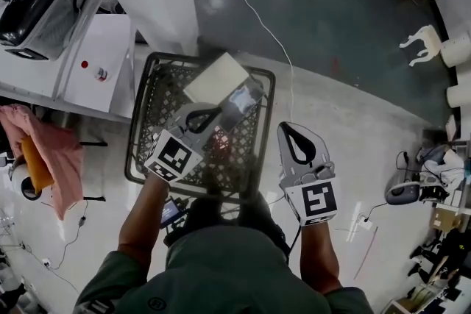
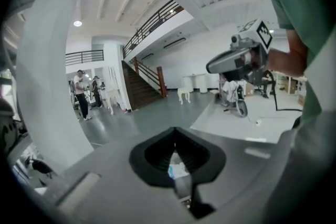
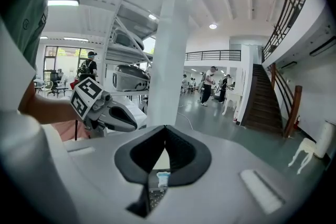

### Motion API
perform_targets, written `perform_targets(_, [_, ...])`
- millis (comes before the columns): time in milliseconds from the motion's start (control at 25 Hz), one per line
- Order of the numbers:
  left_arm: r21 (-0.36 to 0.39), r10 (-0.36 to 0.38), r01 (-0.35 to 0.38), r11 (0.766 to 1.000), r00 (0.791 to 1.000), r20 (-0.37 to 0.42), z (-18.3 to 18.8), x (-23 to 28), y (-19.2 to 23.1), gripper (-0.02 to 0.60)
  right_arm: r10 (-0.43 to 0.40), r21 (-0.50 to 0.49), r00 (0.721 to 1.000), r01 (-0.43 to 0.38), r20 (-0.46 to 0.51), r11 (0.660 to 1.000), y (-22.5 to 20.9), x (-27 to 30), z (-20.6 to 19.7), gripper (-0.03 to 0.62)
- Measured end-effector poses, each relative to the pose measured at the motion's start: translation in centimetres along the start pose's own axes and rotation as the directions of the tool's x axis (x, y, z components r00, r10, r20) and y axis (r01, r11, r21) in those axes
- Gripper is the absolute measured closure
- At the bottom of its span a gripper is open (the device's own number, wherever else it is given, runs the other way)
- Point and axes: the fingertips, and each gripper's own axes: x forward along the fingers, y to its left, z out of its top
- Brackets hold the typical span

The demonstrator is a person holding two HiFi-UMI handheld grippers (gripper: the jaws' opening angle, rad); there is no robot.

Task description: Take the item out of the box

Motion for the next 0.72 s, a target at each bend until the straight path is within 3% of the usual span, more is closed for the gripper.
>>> perform_targets(400, [-0.089, -0.04, 0.028, 0.996, 0.99, -0.135, -6.5, 10.1, 0.5, 0.576, 0.073, 0.061, 0.995, -0.069, -0.064, 0.996, -5.3, 5.2, -6.5, 0.588])
perform_targets(440, [-0.099, -0.047, 0.032, 0.995, 0.988, -0.15, -7.3, 11.0, 0.5, 0.544, 0.077, 0.066, 0.995, -0.073, -0.066, 0.995, -5.7, 5.7, -7.1, 0.588])
perform_targets(720, [-0.176, -0.082, 0.042, 0.983, 0.97, -0.231, -12.8, 17.1, -0.1, 0.493, 0.113, 0.09, 0.988, -0.104, -0.106, 0.991, -8.0, 7.9, -11.4, 0.588])
